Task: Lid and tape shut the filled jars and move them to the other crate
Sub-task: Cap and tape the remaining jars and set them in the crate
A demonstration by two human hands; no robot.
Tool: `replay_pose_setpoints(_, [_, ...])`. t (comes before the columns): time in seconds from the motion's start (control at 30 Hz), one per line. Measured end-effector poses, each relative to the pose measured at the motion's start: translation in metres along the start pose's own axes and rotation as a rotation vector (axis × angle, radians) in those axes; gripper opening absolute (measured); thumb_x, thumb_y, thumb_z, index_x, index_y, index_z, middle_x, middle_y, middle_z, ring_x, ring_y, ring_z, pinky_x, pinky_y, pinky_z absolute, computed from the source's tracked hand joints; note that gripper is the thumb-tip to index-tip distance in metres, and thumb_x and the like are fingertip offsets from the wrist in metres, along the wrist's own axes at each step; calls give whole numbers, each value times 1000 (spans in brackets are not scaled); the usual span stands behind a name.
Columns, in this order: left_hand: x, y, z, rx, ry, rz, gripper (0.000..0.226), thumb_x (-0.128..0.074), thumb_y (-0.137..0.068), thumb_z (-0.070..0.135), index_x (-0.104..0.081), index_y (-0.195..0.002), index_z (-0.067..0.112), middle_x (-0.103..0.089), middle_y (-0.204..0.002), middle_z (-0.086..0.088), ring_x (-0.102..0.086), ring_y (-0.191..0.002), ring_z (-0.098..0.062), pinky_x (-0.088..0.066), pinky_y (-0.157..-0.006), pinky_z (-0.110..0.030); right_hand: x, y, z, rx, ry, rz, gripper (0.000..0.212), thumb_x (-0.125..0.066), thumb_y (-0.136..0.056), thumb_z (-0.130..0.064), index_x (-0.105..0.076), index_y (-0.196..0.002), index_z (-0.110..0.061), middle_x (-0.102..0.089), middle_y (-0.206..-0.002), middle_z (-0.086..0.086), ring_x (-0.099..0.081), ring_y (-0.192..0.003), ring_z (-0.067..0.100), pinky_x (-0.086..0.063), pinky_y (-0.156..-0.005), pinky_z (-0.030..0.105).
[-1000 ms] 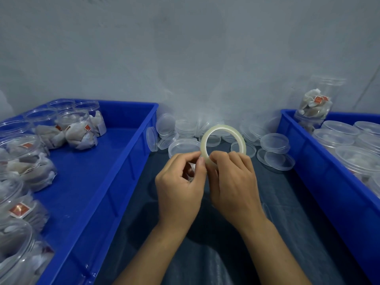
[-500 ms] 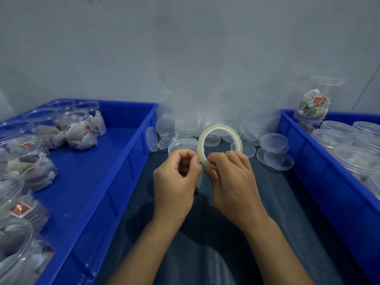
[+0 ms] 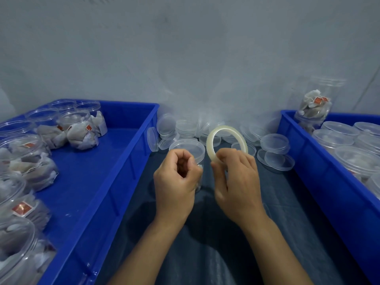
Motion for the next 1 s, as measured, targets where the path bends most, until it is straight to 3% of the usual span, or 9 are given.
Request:
replay_pose_setpoints(0.13, [-4,2,7,-21,39,-33,18,-70,-101,21,-68,-104,39,-72,-95,15,-71,-83,-15,-58,-69,-21,-1,2,-4,42,-4,2,3,-61,-100,-13,-62,-98,-11,-57,-82,-3,-50,-76,21,-39,-87,29])
replay_pose_setpoints(0.2, [-3,2,8,-25,59,-26,15,-72,-101,20,-72,-107,34,-73,-95,13,-73,-84,-17,-61,-69,-26,-2,2,-10,70,6,10,8,-59,-103,-14,-64,-98,-10,-58,-81,-2,-52,-74,23,-38,-89,27])
replay_pose_setpoints(0.33, [2,1,6,-36,33,-7,5,-74,-99,18,-77,-99,22,-75,-90,10,-74,-84,-18,-60,-70,-26,0,1,-14,113,46,31,15,-56,-104,-17,-66,-99,-8,-58,-80,-2,-51,-73,22,-35,-91,25])
replay_pose_setpoints(0.53, [1,-1,4,-19,-3,-5,11,-77,-95,17,-75,-88,25,-73,-81,11,-72,-77,-18,-56,-67,-23,1,1,-18,158,102,32,10,-60,-99,-11,-68,-96,-5,-58,-80,0,-50,-73,24,-35,-90,27])
replay_pose_setpoints(0.8, [5,-5,6,-69,-100,-26,14,-78,-89,9,-72,-84,20,-69,-77,10,-69,-73,-19,-57,-64,-31,-2,2,-21,194,90,-12,7,-59,-96,-10,-66,-94,-7,-56,-77,0,-51,-73,25,-41,-89,32])
replay_pose_setpoints(1.0, [7,-4,10,-100,-126,10,17,-76,-86,4,-68,-80,18,-65,-74,9,-64,-69,-18,-52,-60,-25,-3,3,-24,188,78,-15,9,-59,-97,-11,-66,-95,-7,-55,-77,1,-50,-73,25,-43,-85,34])
Point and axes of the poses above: each hand's wrist, its own y-axis away from the middle knuckle, its own x-axis out of the back of the hand, z = x × y, the point moved 9 cm from there along -y, towards the middle knuckle
